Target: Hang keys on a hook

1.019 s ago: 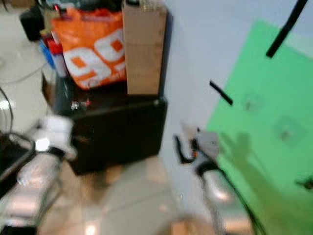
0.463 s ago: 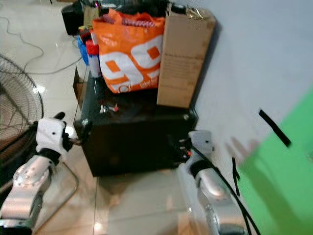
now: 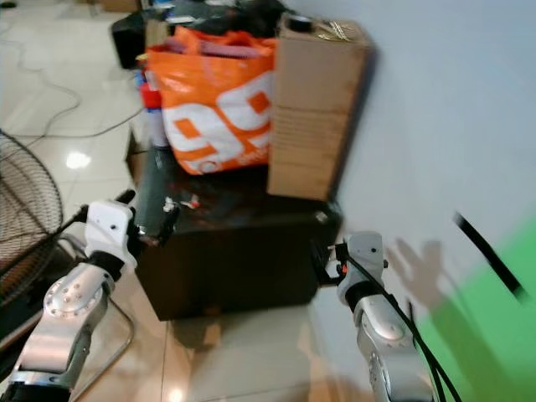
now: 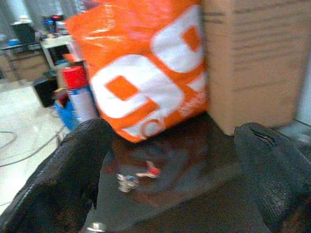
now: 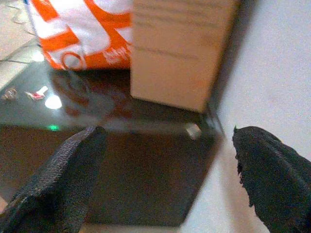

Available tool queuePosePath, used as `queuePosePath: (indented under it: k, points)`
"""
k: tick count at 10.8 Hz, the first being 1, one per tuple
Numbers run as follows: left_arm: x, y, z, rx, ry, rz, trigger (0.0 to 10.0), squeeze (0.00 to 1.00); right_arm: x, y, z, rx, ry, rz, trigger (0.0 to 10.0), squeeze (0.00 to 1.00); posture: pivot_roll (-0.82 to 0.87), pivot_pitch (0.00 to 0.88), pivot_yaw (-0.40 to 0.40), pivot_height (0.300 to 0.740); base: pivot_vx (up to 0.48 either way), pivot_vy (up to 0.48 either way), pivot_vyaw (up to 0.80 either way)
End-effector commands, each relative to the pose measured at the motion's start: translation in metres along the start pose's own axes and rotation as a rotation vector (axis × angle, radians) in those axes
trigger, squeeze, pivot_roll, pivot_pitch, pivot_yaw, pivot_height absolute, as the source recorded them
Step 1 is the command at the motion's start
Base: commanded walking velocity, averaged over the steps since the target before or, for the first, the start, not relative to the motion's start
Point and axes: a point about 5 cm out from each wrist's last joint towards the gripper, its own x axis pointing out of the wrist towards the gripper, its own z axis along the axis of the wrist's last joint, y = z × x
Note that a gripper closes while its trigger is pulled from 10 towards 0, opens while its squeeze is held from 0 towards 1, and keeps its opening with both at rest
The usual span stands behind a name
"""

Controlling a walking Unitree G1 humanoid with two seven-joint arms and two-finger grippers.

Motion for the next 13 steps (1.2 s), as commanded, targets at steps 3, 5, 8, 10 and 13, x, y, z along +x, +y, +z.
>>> queuePosePath:
  k: [3, 5, 8, 10, 13]
  points:
    - [-0.0012, 0.0047, 0.0024, 0.013, -0.008, 0.013, 10.0, 0.00, 0.0031, 0.0052, 0.0030, -0.005, -0.025, 0.038, 10.0, 1.00, -0.02, 0.000, -0.039, 0.740, 0.445, 0.000, 0.00]
    - [-0.0010, 0.0036, 0.0026, 0.012, -0.008, 0.012, 10.0, 0.00, 0.0037, 0.0042, 0.0026, -0.009, -0.028, 0.053, 10.0, 1.00, -0.02, 0.000, -0.042, 0.740, 0.444, 0.000, 0.80]
    - [-0.0016, 0.0031, 0.0025, 0.011, -0.009, 0.010, 10.0, 0.00, 0.0024, 0.0029, 0.0014, -0.028, -0.024, 0.094, 10.0, 1.00, -0.02, 0.000, -0.046, 0.740, 0.440, 0.000, 0.80]
    - [-0.0018, 0.0027, 0.0024, 0.011, -0.009, 0.009, 10.0, 0.00, 0.0023, 0.0029, 0.0023, -0.039, -0.023, 0.109, 10.0, 1.00, -0.02, 0.000, -0.047, 0.740, 0.437, 0.000, 0.80]
    - [-0.0023, 0.0004, 0.0015, 0.011, -0.006, 0.008, 10.0, 0.00, 0.0049, 0.0070, 0.0106, -0.093, -0.018, 0.144, 10.0, 1.00, -0.02, 0.000, -0.058, 0.740, 0.427, 0.000, 0.27]
